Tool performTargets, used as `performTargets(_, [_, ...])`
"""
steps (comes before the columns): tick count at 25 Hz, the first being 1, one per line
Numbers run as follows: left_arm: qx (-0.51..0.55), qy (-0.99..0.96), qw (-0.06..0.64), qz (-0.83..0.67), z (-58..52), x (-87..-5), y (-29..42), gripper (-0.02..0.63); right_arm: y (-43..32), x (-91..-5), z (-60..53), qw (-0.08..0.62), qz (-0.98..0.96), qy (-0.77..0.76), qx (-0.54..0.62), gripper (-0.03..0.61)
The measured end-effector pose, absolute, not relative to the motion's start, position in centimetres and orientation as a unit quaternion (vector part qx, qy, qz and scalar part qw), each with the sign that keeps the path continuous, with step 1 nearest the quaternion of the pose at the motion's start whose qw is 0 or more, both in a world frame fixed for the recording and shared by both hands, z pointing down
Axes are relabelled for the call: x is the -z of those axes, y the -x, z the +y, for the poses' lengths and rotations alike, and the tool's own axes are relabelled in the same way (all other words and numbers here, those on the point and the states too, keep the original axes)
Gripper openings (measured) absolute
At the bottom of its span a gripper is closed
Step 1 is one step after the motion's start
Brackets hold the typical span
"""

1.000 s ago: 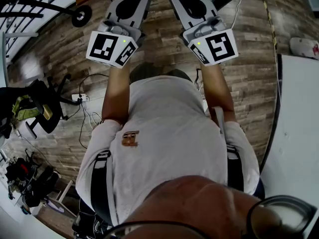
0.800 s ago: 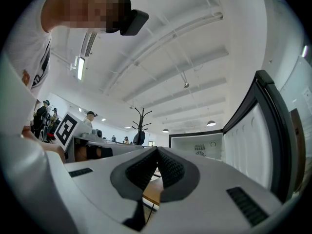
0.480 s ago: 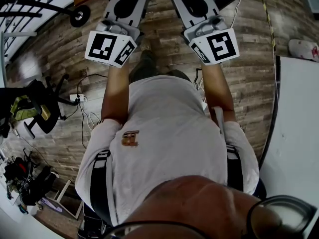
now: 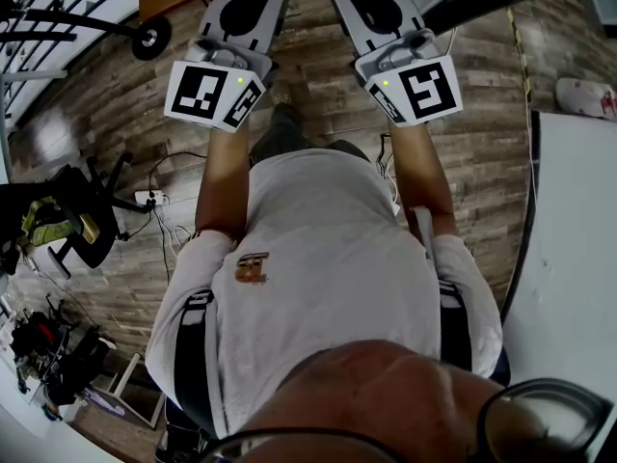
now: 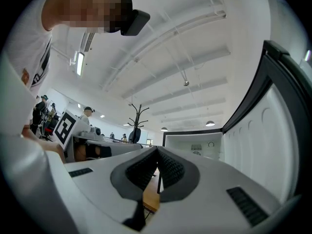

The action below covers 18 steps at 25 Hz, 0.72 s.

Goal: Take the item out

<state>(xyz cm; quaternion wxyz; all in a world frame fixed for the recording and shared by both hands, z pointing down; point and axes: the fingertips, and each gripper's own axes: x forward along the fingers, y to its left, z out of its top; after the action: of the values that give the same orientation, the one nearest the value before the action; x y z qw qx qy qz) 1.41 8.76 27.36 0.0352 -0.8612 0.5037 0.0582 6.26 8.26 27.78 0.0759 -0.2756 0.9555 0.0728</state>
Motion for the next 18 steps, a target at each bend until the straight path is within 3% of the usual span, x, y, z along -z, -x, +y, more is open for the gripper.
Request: performTargets(18, [-0.056, 0.865, 0.039, 0.497, -4.9, -27.9, 7.6, 0.018, 2.0, -28.4, -5.3, 0.055, 0.95, 0.3, -0.072, 0.034])
